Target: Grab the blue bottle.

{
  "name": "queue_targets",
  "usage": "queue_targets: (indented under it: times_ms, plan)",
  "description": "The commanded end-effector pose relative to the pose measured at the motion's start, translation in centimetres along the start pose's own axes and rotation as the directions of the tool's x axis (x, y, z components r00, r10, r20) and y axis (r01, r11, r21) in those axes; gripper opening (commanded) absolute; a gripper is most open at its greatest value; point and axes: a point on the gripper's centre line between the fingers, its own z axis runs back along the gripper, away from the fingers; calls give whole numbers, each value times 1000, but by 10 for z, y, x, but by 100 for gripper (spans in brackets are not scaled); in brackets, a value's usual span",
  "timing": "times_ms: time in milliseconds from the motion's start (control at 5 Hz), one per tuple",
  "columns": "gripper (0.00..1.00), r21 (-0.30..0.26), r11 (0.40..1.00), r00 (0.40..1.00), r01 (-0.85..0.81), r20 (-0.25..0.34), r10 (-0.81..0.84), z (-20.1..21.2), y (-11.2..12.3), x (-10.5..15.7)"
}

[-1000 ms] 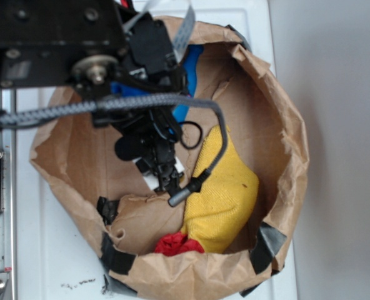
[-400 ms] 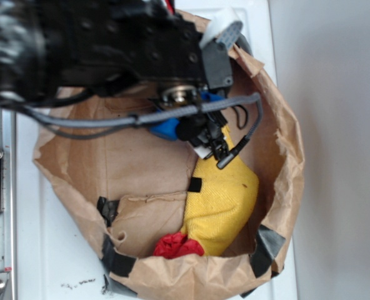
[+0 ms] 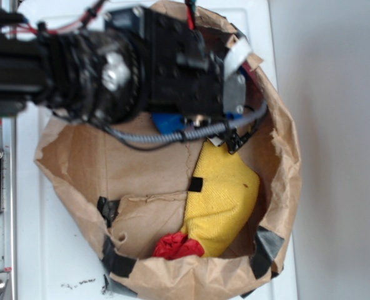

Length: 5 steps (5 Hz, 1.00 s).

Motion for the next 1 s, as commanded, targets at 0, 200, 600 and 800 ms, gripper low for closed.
queue_targets:
  times_ms: [0,200,600,800]
  plan:
    - [0,-3,1000,997,-4,79,4,13,-5,16]
    - [0,-25,1000,996,6,90,-4,21,0,13]
    - [0,-175,985,999,13,-33,-19,95,23,18]
    - [0,-205,979,998,4,-56,-16,122,29,18]
